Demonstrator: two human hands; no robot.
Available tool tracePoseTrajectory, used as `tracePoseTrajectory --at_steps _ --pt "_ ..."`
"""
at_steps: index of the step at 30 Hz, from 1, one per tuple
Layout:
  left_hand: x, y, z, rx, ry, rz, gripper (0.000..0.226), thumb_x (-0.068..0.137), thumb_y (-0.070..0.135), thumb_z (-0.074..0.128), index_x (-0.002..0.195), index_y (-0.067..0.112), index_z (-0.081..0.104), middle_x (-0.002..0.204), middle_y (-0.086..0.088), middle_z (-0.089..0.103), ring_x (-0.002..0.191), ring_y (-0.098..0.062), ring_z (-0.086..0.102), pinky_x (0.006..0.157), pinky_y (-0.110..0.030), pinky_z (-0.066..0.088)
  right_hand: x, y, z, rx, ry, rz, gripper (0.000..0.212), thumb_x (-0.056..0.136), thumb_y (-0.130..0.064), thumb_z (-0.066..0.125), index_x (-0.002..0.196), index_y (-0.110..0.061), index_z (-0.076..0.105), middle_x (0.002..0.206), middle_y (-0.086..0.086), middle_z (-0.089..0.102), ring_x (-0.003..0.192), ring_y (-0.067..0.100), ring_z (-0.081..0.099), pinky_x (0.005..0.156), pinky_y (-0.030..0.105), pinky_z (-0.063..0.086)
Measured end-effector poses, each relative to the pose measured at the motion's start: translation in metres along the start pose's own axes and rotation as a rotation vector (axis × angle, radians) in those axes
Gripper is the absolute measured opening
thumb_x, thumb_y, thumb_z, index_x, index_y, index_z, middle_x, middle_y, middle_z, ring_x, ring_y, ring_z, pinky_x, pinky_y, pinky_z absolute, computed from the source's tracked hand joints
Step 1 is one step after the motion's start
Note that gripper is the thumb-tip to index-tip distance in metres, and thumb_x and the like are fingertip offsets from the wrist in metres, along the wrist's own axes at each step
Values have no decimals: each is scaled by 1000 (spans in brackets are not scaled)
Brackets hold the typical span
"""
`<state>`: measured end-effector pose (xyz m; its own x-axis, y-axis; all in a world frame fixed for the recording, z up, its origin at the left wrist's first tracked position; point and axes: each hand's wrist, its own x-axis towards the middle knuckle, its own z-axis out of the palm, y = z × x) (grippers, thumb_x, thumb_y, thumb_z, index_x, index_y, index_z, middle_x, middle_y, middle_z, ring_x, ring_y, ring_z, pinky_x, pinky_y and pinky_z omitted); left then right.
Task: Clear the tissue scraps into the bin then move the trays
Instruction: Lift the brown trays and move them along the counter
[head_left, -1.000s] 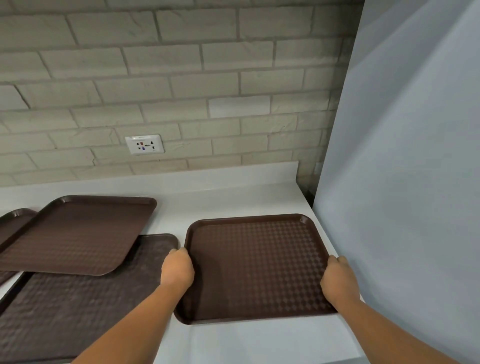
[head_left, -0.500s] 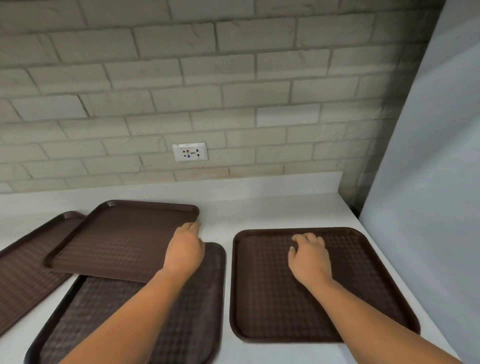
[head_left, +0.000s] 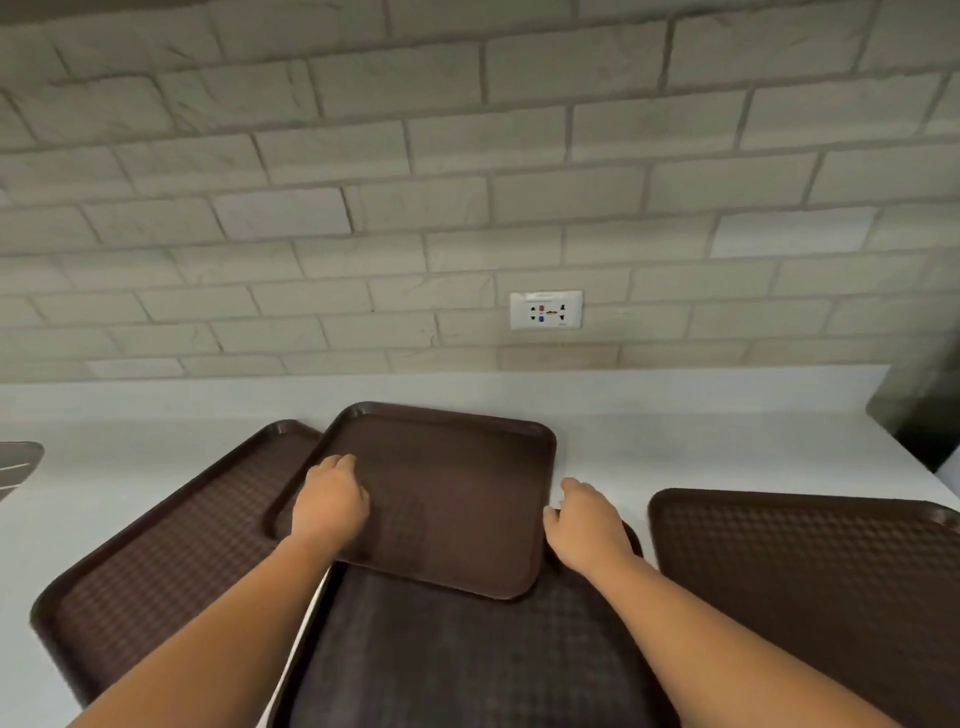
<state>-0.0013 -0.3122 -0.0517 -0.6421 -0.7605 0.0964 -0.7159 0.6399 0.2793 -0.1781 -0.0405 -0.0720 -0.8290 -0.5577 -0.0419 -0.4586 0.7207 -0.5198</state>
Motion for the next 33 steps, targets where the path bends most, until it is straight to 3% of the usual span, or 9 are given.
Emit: tracePoseTrajectory --at_steps 5,9,13,19,23,26,29,33 --pt "18 -48 2 73 -92 -71 42 91 23 49 131 10 48 137 -10 47 124 -33 43 99 -46 45 3 -21 25 -29 -11 78 29 92 -28 54 119 -15 52 112 4 58 100 23 61 84 31 52" --pt "26 -73 5 74 -133 -83 54 95 29 47 145 11 37 149 -11 37 132 -36 37 106 -47 41 2 -29 37 -44 2 134 31 91 -21 56 120 -16 50 112 4 61 97 23 63 84 34 55" --pt "30 -85 8 29 -156 -104 54 98 26 46 148 10 32 148 -13 39 131 -36 38 105 -48 41 2 -34 41 -16 8 200 32 93 -11 49 125 -13 44 109 6 63 95 25 64 79 33 53" --pt "40 -98 7 -126 -50 -250 48 97 21 47 144 11 42 132 -18 57 122 -39 50 106 -46 36 -1 -34 35 43 76 222 27 94 -14 55 121 -14 52 108 5 65 96 23 64 82 32 54" --pt "35 -94 3 -243 44 -318 43 97 18 46 139 10 51 131 -21 58 119 -40 54 102 -45 43 -3 -32 20 166 200 204 27 97 -13 49 123 -18 54 101 2 65 90 20 62 78 29 50" --pt "24 -70 -8 -406 144 -351 38 99 19 45 135 8 55 128 -21 59 115 -40 56 97 -45 44 -5 -27 4 308 307 228 32 99 -14 43 130 -18 53 109 8 67 98 28 62 83 32 48" --pt "6 -36 -21 -558 228 -344 34 102 25 43 127 6 55 123 -19 61 114 -39 56 95 -45 42 -5 -14 -16 449 377 286 26 101 -21 44 120 -17 61 106 8 68 95 28 62 85 35 50" --pt "-21 5 -27 -704 273 -343 31 104 33 38 121 10 49 115 -16 61 107 -37 57 91 -46 42 -14 12 -52 574 429 223 24 102 -27 45 111 -20 66 98 2 68 96 27 63 86 36 51"
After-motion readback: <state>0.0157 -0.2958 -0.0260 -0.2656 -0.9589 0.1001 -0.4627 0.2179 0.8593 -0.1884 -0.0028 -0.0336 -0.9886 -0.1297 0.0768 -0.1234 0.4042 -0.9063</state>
